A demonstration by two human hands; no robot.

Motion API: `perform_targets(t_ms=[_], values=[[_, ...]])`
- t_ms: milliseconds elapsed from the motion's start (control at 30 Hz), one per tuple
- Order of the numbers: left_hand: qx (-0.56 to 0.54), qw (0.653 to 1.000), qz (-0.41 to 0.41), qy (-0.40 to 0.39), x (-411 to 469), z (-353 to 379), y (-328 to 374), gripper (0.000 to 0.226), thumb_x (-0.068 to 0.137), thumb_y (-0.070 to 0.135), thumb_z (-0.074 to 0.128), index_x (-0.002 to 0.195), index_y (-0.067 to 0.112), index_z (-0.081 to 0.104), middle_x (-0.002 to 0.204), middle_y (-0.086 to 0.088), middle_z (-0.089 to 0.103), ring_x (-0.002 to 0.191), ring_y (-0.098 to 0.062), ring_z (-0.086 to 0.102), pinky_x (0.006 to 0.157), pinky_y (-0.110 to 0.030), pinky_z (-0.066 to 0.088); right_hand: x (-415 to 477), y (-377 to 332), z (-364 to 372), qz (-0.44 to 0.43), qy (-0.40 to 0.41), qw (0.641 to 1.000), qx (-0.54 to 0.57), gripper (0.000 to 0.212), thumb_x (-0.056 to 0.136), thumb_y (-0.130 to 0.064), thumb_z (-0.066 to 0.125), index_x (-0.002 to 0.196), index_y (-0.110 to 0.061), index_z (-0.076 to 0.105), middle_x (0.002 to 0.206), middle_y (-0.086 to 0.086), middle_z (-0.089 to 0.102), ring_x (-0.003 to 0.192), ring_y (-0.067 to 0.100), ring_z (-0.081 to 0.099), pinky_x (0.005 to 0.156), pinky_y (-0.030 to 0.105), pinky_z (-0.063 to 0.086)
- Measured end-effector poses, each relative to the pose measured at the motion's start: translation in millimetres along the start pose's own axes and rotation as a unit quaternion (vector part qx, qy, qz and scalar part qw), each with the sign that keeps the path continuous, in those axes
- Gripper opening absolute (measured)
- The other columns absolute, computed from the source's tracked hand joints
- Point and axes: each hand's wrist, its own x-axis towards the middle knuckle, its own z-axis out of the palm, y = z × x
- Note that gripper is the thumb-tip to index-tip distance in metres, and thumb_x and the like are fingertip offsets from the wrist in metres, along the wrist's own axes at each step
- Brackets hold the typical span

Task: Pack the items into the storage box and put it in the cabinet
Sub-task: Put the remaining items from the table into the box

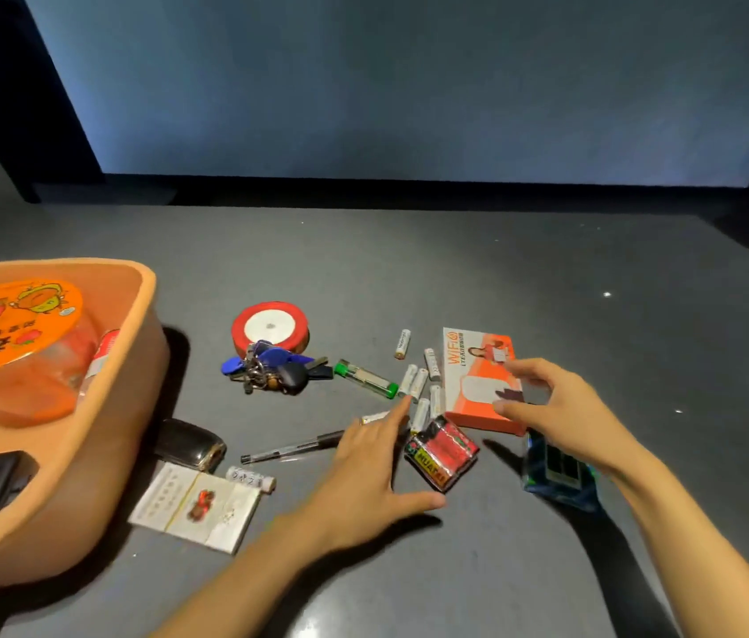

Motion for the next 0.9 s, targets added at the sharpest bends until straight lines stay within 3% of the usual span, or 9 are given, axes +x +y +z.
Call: perform_targets(t_ms=[100,233,333,433,600,733,800,900], values=[[0.090,0.996,0.004,-0.005,12.6,19.6,3.2,0.111,0.063,0.078,0.053,0.142,0.034,-0.010,0.149,0.007,0.022,0.137,-0.005,0.007,0.111,-0.041,-0.018,-2.3,25.6,-10.7,0.035,-0.037,0.997,-0.058,0.074,0.065,-0.035,0.080,0.130,-0.031,0.044,0.137,-0.002,0.047,0.126,0.017,0.040,0.101,0.037,0.037],[0.149,0.989,0.011,0.018,31.0,28.6,11.2,0.110,0.060,0.080,0.049,0.141,0.034,-0.009,0.144,0.006,0.028,0.135,-0.010,0.013,0.103,-0.045,-0.029,-11.5,46.3,-17.6,0.082,-0.115,0.980,-0.140,0.120,0.047,-0.054,0.081,0.144,-0.035,0.013,0.148,0.001,0.029,0.136,0.024,0.022,0.110,0.048,0.025],[0.166,0.985,0.009,0.042,39.2,31.8,13.8,0.106,0.064,0.075,0.053,0.142,0.033,-0.006,0.140,0.006,0.033,0.134,-0.012,0.020,0.103,-0.043,-0.029,-16.6,55.8,-14.1,0.076,-0.172,0.969,-0.159,0.136,0.043,-0.054,0.082,0.142,-0.041,-0.009,0.151,-0.002,0.016,0.139,0.022,0.012,0.113,0.048,0.018],[0.154,0.986,0.007,0.059,42.3,33.1,14.5,0.100,0.069,0.063,0.058,0.141,0.035,-0.005,0.138,0.006,0.037,0.132,-0.013,0.025,0.107,-0.042,-0.024,-15.9,59.9,-10.8,0.067,-0.177,0.968,-0.163,0.136,0.047,-0.043,0.084,0.140,-0.043,-0.016,0.148,-0.001,0.012,0.137,0.021,0.010,0.113,0.044,0.021],[0.092,0.995,0.014,0.039,40.9,29.8,12.4,0.098,0.068,0.052,0.064,0.140,0.039,-0.001,0.135,0.006,0.043,0.127,-0.012,0.031,0.109,-0.035,-0.015,-10.8,57.3,-19.8,0.070,-0.120,0.984,-0.109,0.129,0.049,-0.035,0.085,0.143,-0.040,-0.003,0.143,-0.003,0.017,0.132,0.017,0.012,0.104,0.034,0.029],[0.013,0.999,0.024,0.036,32.4,9.1,12.7,0.092,0.066,0.044,0.070,0.130,0.055,0.005,0.129,0.013,0.040,0.118,-0.007,0.032,0.107,-0.031,0.020,4.4,28.9,-35.0,0.026,-0.096,0.989,-0.106,0.122,0.051,-0.037,0.086,0.144,-0.030,0.009,0.138,-0.004,0.022,0.124,0.011,0.015,0.096,0.026,0.027],[-0.036,0.997,0.022,0.059,22.4,-14.4,14.0,0.090,0.065,0.040,0.073,0.125,0.062,0.008,0.123,0.020,0.037,0.118,-0.004,0.035,0.102,-0.025,0.030,14.4,0.5,-32.3,-0.014,-0.110,0.988,-0.112,0.120,0.052,-0.039,0.085,0.145,-0.029,0.009,0.136,-0.006,0.022,0.117,0.007,0.015,0.094,0.023,0.025],[-0.078,0.992,0.024,0.096,0.4,-64.1,14.1,0.087,0.065,0.033,0.078,0.125,0.057,0.019,0.124,0.019,0.041,0.117,0.005,0.040,0.095,-0.011,0.037,23.0,-46.4,-20.2,-0.082,-0.124,0.980,-0.130,0.120,0.051,-0.047,0.083,0.145,-0.031,0.008,0.135,-0.010,0.022,0.110,0.001,0.013,0.094,0.023,0.024]])
